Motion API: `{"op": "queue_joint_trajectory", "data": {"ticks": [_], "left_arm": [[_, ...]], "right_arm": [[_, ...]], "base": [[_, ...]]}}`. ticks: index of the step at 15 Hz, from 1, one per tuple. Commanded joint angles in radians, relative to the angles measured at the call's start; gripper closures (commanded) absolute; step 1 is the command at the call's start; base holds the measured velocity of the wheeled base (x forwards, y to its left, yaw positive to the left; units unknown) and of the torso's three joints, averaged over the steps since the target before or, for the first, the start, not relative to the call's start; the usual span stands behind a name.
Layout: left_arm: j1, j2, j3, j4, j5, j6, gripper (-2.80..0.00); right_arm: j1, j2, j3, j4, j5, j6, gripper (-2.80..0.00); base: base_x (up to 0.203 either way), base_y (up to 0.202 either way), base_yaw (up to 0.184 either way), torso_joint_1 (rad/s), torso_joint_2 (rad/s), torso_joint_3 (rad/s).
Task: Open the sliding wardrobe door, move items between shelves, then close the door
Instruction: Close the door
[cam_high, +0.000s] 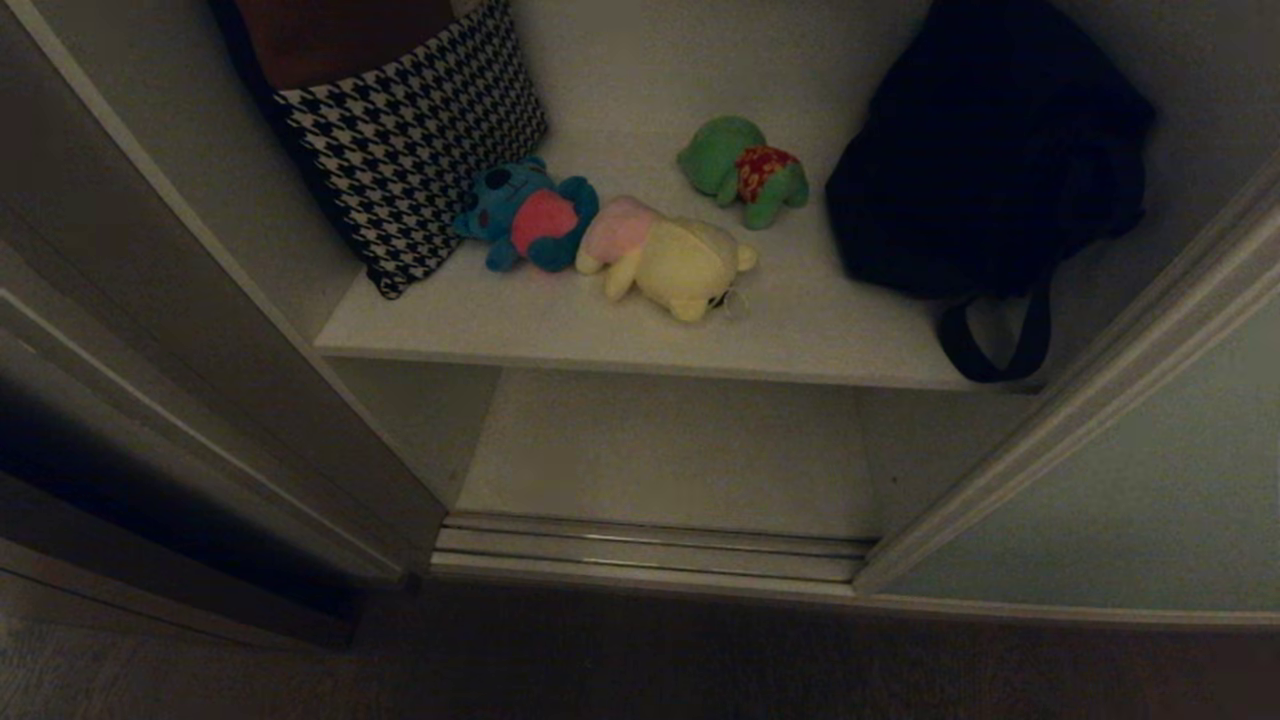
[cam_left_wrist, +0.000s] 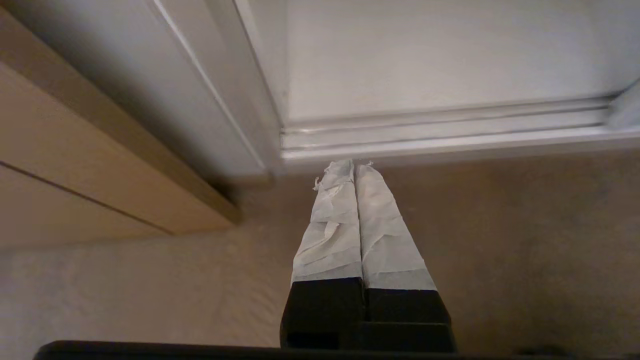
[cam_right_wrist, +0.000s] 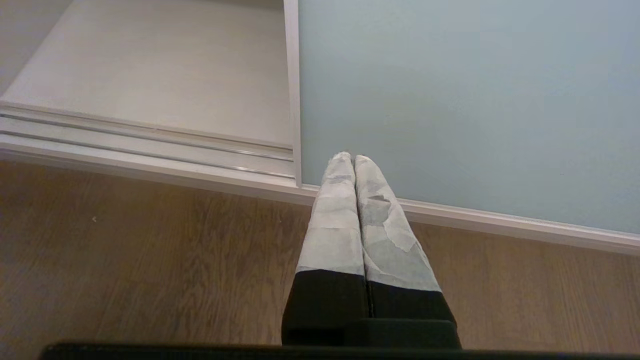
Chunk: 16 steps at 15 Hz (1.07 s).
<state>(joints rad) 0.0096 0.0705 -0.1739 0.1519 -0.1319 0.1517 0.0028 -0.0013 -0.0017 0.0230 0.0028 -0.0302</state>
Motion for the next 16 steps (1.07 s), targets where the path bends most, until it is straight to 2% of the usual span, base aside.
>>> {"op": "queue_joint_trajectory", "data": {"ticks": [1, 3, 4, 6, 9, 16], "left_arm": [[-0.002, -0.066, 0.129, -0.066, 0.051, 0.010, 0.00], [-0.002, -0.067, 0.145, -0.090, 0.087, -0.098, 0.00], [-0.002, -0.067, 0.146, -0.093, 0.090, -0.107, 0.00], [-0.002, -0.069, 0.146, -0.094, 0.090, -0.110, 0.00], [-0.001, -0.067, 0.152, -0.104, 0.089, -0.068, 0.00], [0.000, -0.067, 0.152, -0.106, 0.090, -0.078, 0.00]], "right_arm": [[0.000, 0.000, 0.000, 0.000, 0.000, 0.000, 0.00], [0.000, -0.002, 0.000, 0.000, 0.000, 0.000, 0.00], [0.000, -0.002, 0.000, 0.000, 0.000, 0.000, 0.00], [0.000, 0.000, 0.000, 0.000, 0.000, 0.000, 0.00], [0.000, -0.001, 0.000, 0.001, 0.000, 0.000, 0.00], [0.000, -0.002, 0.000, 0.000, 0.000, 0.000, 0.00]], "base": [[0.000, 0.000, 0.000, 0.000, 0.00, 0.000], [0.000, 0.000, 0.000, 0.000, 0.00, 0.000], [0.000, 0.000, 0.000, 0.000, 0.00, 0.000], [0.000, 0.000, 0.000, 0.000, 0.00, 0.000], [0.000, 0.000, 0.000, 0.000, 0.00, 0.000], [0.000, 0.000, 0.000, 0.000, 0.00, 0.000]]}}
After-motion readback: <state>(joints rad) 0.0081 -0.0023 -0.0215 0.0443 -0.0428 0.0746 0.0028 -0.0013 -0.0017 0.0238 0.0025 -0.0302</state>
